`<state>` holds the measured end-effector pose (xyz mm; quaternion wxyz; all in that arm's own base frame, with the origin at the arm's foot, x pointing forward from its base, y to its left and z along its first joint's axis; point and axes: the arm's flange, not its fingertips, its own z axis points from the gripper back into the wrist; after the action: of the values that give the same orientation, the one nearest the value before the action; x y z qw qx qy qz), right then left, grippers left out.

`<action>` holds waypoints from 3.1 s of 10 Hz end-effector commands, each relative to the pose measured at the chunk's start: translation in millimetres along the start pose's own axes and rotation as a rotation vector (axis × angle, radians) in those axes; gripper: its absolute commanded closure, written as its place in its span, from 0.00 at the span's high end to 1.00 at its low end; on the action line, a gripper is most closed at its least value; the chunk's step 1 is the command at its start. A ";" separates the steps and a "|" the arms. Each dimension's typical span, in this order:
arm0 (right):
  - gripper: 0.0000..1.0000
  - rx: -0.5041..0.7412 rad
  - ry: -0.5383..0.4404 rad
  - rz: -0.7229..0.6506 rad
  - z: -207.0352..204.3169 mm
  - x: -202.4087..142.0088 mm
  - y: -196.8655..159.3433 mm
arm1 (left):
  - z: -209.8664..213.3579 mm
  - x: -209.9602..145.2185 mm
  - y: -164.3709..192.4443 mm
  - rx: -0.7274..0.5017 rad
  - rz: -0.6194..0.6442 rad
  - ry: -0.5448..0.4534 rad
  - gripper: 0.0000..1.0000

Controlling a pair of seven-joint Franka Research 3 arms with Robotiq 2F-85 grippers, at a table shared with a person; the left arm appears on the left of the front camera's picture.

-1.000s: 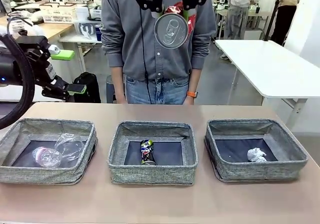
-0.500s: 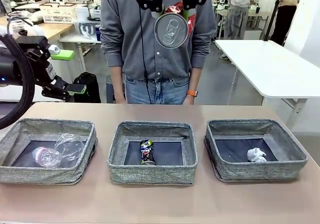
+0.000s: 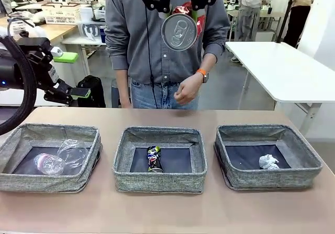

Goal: Sort the waste into the appropriate baskets.
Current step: Place the picked waste into the Fabric basket indicated by the person.

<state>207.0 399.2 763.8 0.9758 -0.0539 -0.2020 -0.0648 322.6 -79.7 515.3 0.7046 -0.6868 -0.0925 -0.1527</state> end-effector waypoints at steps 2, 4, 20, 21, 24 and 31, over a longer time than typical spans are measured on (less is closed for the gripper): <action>0.34 -0.004 -0.006 -0.003 1.3 -0.4 -1.7 | -2.7 -4.9 -0.2 -0.021 -0.020 -0.007 1.00; 0.34 -0.004 -0.006 -0.003 1.3 -0.4 -1.7 | -2.7 -4.9 -0.2 -0.021 -0.020 -0.007 1.00; 0.34 0.215 0.321 0.332 -330.9 -1.8 34.5 | -2.7 -4.9 -0.2 -0.021 -0.020 -0.007 1.00; 0.34 0.232 0.328 0.334 -341.7 -4.4 34.3 | -2.7 -4.9 -0.2 -0.021 -0.020 -0.007 1.00; 0.34 0.203 0.316 0.324 -341.9 -5.1 33.4 | -2.7 -4.9 -0.2 -0.021 -0.020 -0.007 1.00; 1.00 0.207 0.261 0.269 -342.4 -2.1 24.3 | -2.7 -4.9 -0.2 -0.021 -0.020 -0.007 1.00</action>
<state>346.3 387.5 451.3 0.9939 0.0186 -0.0584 0.0915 322.6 -79.4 515.0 0.7045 -0.6870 -0.0923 -0.1523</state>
